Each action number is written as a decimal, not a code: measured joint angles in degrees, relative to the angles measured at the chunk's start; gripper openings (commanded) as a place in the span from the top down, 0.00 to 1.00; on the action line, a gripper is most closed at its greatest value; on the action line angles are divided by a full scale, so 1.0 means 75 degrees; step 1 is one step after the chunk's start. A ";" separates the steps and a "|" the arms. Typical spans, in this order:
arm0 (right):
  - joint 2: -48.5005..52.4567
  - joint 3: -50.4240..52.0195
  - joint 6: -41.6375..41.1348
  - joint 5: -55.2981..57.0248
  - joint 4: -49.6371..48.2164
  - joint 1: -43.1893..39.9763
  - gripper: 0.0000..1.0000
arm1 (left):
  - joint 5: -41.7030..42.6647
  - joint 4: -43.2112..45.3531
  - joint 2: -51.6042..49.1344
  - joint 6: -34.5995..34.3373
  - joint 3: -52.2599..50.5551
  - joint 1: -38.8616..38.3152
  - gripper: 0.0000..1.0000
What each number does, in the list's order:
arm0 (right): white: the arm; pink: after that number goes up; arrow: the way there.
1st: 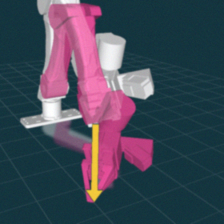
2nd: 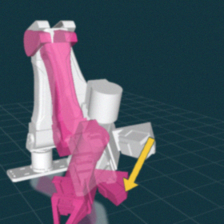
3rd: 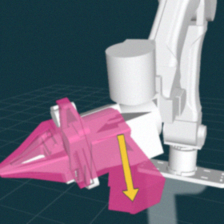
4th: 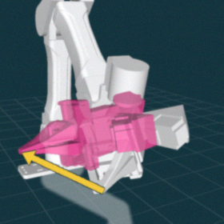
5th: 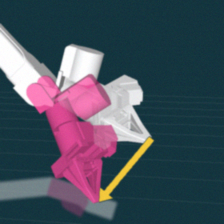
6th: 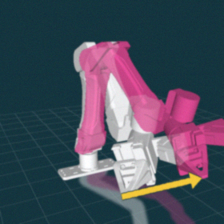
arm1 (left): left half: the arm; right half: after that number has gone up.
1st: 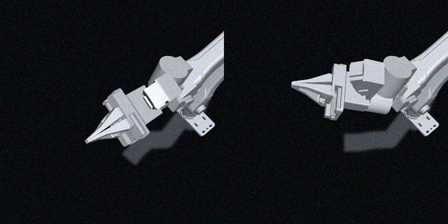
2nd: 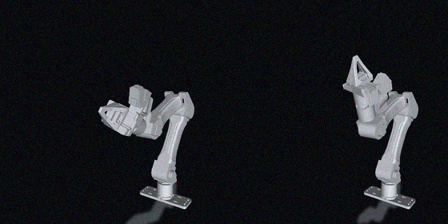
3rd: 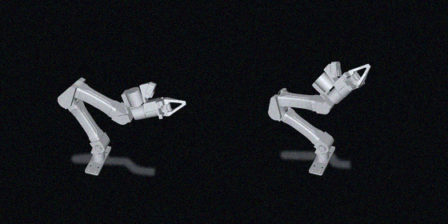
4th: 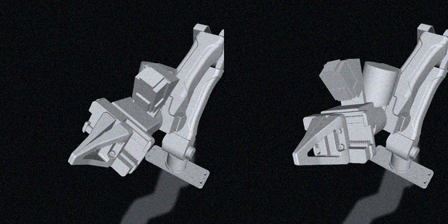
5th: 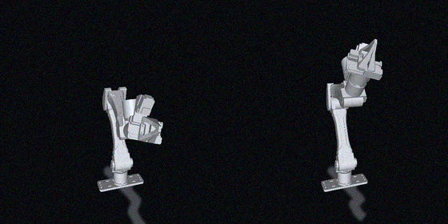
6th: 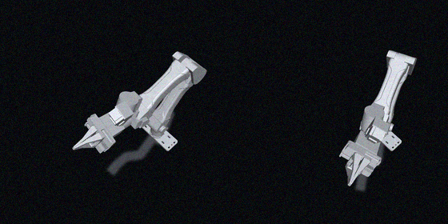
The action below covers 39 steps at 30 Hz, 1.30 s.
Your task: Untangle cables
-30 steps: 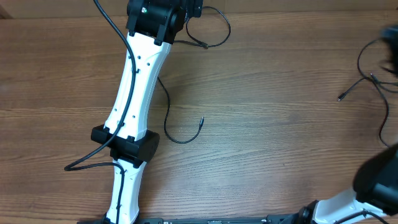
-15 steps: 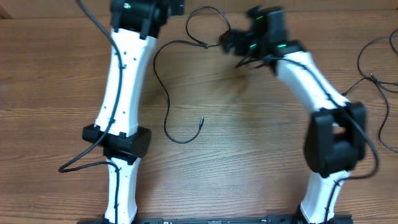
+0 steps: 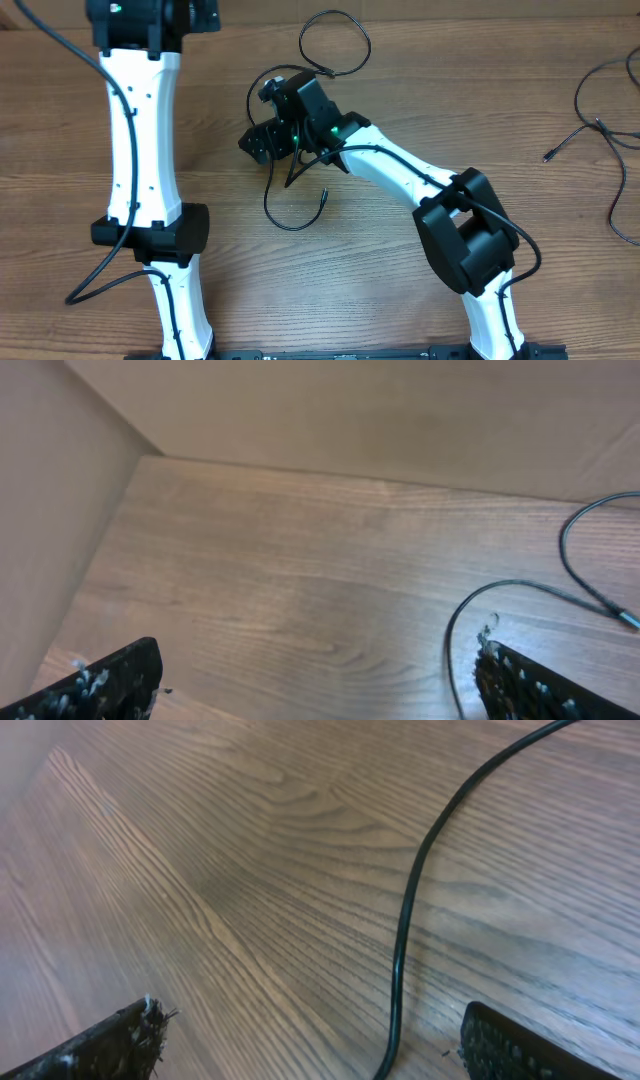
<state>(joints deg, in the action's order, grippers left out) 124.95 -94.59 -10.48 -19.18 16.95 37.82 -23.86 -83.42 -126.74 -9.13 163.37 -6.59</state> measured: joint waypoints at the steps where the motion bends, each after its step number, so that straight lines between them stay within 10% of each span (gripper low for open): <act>1: 0.0067 0.0000 0.0003 0.0032 -0.0047 0.0032 0.07 | 0.0067 -0.0041 0.0015 0.0000 0.0000 0.0064 0.00; 11: 0.1180 0.0035 0.0213 0.0213 -0.1035 0.0085 0.21 | 0.0758 -0.0131 0.0017 0.0000 0.0003 0.0335 0.00; 12: 0.1180 0.0035 0.0251 0.0230 -0.1186 0.0085 0.34 | 0.0790 -0.0134 0.0017 0.0000 0.0003 0.0335 0.00; 14: 0.1180 0.0035 0.0309 0.0277 -0.1437 0.0085 0.96 | 0.0880 -0.0140 0.0017 0.0000 0.0003 0.0332 0.00; 28: 0.1023 0.0058 0.0399 0.0286 -0.0146 -0.0067 0.96 | 0.1099 -0.0297 0.0017 0.0000 0.0003 0.0335 0.00; 39: -0.3681 0.0012 0.0405 0.0810 -0.0108 -0.2133 0.96 | 0.1909 -0.0283 0.0017 0.0000 0.0003 0.0335 0.00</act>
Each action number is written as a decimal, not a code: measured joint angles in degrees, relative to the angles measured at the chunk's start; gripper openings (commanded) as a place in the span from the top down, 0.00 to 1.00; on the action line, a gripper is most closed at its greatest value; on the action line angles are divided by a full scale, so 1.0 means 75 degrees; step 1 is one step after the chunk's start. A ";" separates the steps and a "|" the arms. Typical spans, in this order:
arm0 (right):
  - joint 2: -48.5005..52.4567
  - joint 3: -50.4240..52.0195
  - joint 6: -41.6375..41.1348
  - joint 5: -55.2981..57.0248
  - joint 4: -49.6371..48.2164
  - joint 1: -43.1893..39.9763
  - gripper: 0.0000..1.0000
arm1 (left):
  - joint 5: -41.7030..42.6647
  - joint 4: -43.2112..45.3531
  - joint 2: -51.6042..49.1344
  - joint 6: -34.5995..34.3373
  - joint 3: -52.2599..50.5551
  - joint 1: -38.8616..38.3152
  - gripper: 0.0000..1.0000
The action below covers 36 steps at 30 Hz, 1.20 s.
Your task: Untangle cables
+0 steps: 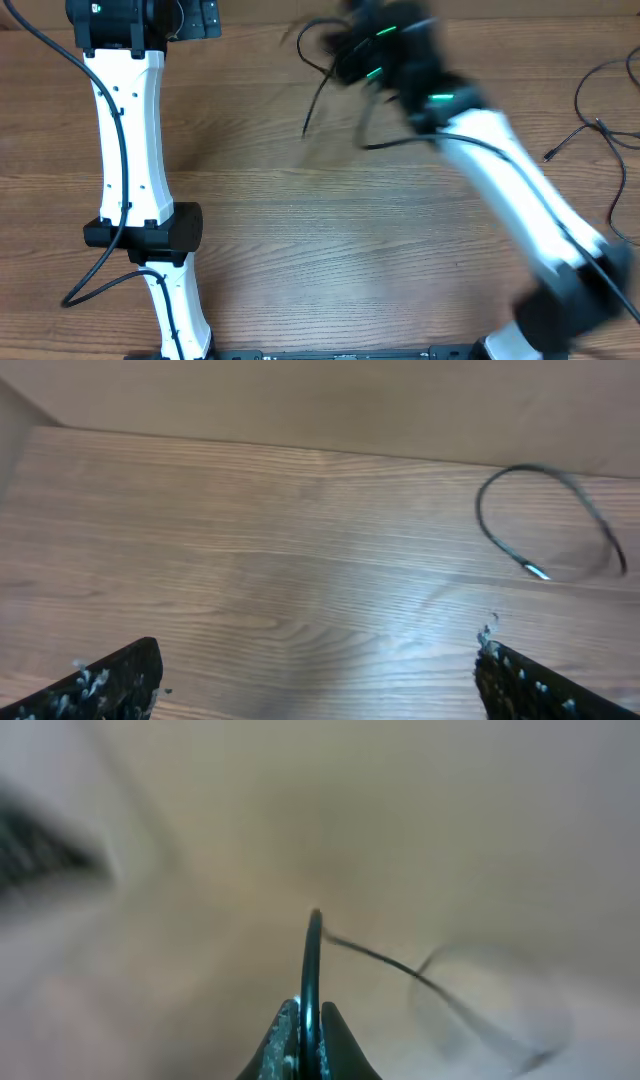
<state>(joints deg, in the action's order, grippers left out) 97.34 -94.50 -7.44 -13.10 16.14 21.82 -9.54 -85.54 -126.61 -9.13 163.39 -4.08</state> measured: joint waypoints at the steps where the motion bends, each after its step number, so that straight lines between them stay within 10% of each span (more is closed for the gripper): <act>1: -0.0370 -0.0041 0.0000 0.0119 -0.0015 -0.0280 0.96 | 0.0131 0.0015 0.0000 0.0000 0.0000 -0.0003 0.00; 17: -0.1096 -0.0067 -0.0003 -0.0143 -0.0577 -0.4205 0.96 | 0.1119 0.0023 0.0000 0.0000 0.0000 -0.0003 0.00; 30: -0.0277 0.0050 0.0761 0.2515 -0.6513 -0.4176 0.96 | 0.1480 0.0187 0.0000 -0.0009 0.0000 -0.0003 0.00; 36: 0.0058 0.0041 0.2127 0.3579 -0.7274 -0.4861 0.96 | 0.1480 0.0321 0.0000 -0.0029 0.0000 -0.0003 0.00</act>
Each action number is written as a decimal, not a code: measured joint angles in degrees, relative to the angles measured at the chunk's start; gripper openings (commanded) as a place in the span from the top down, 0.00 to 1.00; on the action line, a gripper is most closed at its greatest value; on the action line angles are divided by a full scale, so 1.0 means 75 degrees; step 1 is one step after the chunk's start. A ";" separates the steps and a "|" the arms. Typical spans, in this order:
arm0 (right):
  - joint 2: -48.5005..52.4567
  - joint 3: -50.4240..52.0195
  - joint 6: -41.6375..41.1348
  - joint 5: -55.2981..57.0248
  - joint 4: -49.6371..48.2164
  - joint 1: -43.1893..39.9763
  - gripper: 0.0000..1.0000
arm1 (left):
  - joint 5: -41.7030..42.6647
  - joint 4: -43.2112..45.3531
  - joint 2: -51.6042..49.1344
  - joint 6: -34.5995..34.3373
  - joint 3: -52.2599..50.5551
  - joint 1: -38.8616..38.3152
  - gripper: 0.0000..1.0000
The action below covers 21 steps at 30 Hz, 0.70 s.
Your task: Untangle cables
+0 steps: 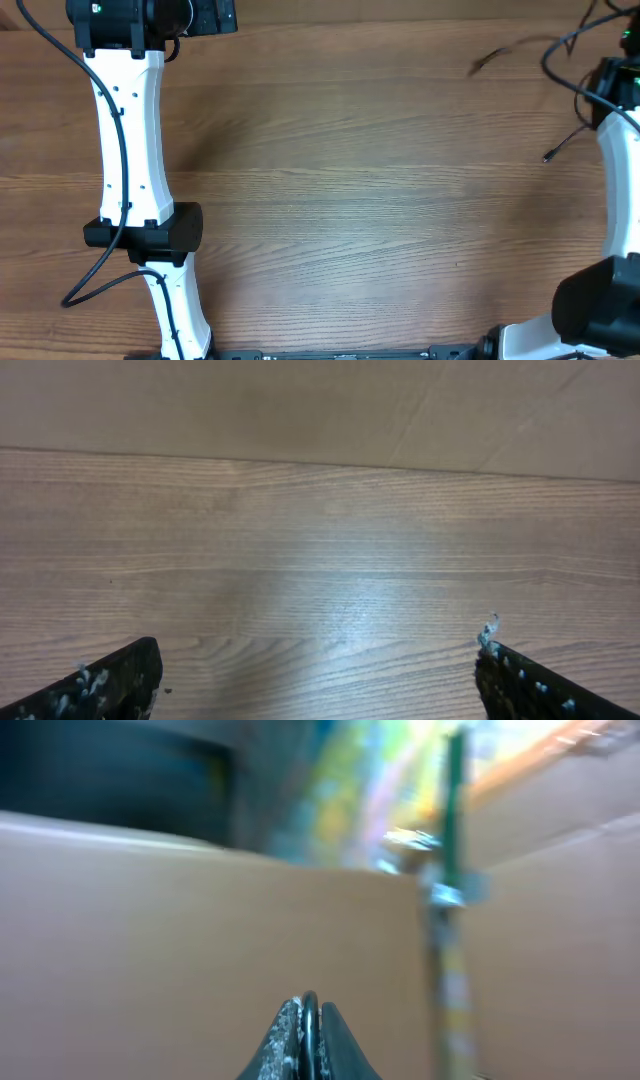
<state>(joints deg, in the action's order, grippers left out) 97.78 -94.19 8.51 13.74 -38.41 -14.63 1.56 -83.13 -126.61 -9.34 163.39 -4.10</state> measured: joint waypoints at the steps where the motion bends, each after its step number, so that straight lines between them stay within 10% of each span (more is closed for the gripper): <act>1: 0.0090 0.0000 0.0143 0.0093 0.0169 -0.0184 0.96 | 0.0003 0.0017 0.0000 0.0003 0.0000 0.0000 0.00; 21: -0.0280 0.0017 0.2398 0.2795 -0.0673 -0.1588 0.96 | 0.0312 0.0052 0.0000 -0.0143 0.0000 0.0000 0.00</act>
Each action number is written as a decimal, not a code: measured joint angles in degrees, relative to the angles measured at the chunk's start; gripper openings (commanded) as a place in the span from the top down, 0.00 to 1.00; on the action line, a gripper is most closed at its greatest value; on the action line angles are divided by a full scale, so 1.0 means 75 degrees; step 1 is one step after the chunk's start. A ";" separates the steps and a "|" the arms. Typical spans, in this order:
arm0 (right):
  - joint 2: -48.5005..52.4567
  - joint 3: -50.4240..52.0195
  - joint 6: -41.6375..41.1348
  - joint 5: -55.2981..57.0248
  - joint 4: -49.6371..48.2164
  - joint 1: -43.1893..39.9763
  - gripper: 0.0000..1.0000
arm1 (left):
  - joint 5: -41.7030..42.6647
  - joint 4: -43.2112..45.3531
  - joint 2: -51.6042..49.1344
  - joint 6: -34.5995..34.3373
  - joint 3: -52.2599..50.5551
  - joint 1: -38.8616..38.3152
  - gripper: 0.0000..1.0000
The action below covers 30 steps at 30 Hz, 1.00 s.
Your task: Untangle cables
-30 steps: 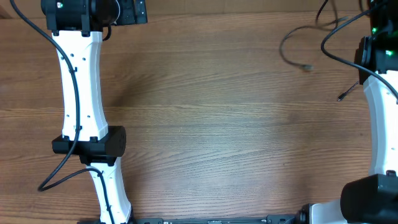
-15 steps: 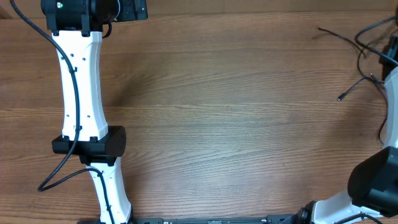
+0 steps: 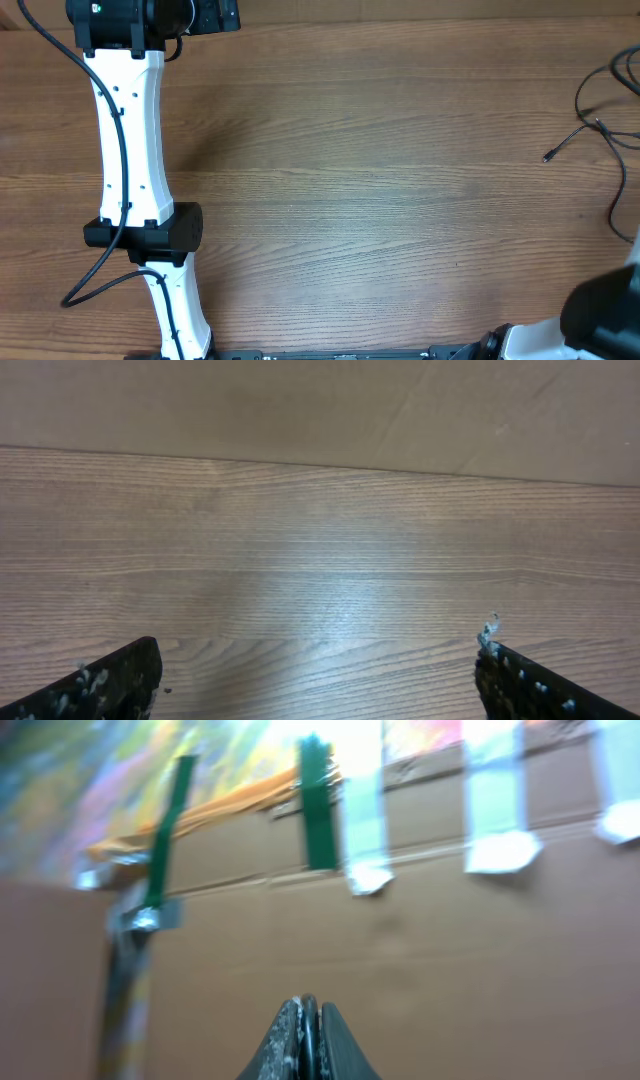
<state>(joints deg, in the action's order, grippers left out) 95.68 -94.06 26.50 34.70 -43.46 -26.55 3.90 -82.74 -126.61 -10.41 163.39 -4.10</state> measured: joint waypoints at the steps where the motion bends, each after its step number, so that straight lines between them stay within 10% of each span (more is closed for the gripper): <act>1: -0.0137 -0.0003 0.0029 0.0026 0.0140 -0.0105 0.96 | 0.0003 -0.0006 0.0000 0.0000 0.0000 0.0000 0.00; 8: -0.0571 -0.0093 -0.1274 0.0842 0.3794 -0.1037 0.96 | 0.0023 -0.0166 0.0000 0.0000 0.0000 0.0000 0.00; 16: -0.0350 0.0000 -0.5595 -0.0714 0.9317 -0.1792 0.96 | 0.0029 -0.0181 0.0000 0.0000 0.0000 0.0000 0.00; 30: 0.0344 0.0988 -1.0115 -0.6717 1.0602 -0.3716 0.96 | 0.0029 -0.0428 0.0000 0.0038 0.0000 0.0000 0.00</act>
<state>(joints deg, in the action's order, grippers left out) 98.26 -86.65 -49.36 -15.68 36.05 -54.41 4.12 -85.95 -126.61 -10.13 163.39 -4.10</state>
